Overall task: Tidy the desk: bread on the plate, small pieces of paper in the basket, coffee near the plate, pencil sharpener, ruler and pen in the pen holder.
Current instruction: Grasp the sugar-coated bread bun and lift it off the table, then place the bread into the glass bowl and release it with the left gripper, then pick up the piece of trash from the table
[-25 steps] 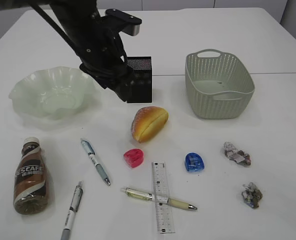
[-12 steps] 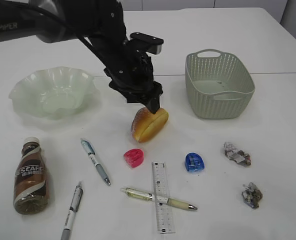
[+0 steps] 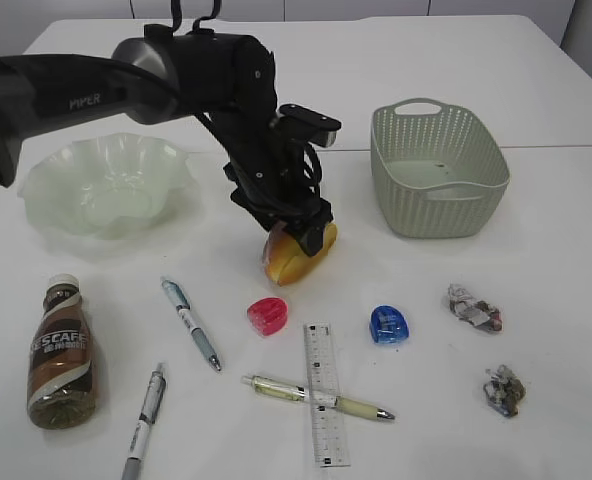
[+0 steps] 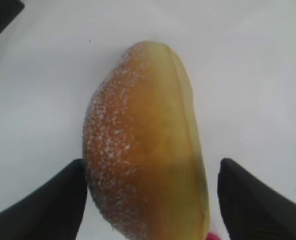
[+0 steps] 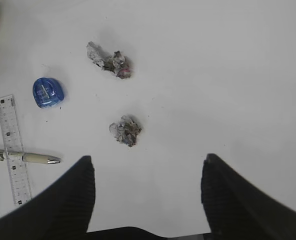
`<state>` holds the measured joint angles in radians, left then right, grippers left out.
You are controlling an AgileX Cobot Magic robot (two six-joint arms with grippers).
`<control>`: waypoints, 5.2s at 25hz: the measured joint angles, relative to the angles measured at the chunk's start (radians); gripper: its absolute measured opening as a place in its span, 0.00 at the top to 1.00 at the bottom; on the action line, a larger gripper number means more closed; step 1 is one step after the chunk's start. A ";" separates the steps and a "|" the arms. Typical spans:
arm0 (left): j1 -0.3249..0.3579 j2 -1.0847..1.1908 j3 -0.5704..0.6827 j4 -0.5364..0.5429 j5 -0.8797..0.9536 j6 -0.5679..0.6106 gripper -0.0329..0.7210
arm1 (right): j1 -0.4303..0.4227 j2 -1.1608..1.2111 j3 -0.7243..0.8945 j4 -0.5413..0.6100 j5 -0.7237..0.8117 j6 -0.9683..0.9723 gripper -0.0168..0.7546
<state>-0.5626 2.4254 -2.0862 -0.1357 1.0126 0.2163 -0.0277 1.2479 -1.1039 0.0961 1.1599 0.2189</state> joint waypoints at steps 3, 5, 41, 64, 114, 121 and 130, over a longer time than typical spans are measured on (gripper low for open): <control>0.000 0.022 -0.002 0.001 0.002 0.000 0.16 | 0.000 0.000 0.000 0.000 0.000 0.000 0.34; 0.000 0.031 -0.004 0.005 0.002 0.000 0.16 | 0.000 0.000 0.000 0.000 0.000 0.000 0.34; 0.000 -0.119 -0.178 -0.002 0.223 -0.042 0.67 | 0.000 0.000 0.000 -0.011 -0.014 0.002 0.35; 0.401 -0.173 -0.185 0.062 0.223 -0.133 0.67 | 0.000 0.000 0.000 -0.011 0.002 0.002 0.35; 0.469 -0.134 -0.185 0.070 0.222 -0.139 0.19 | 0.000 0.001 0.000 0.039 0.018 -0.155 0.34; 0.469 -0.314 -0.183 0.055 0.232 -0.162 0.21 | 0.000 0.090 -0.002 0.117 -0.023 -0.311 0.34; 0.469 -0.560 0.028 0.090 0.241 -0.164 0.21 | 0.000 0.303 -0.006 0.310 -0.107 -0.533 0.34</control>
<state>-0.0935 1.8651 -2.0584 -0.0458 1.2540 0.0527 -0.0277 1.5508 -1.1095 0.4061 1.0529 -0.3144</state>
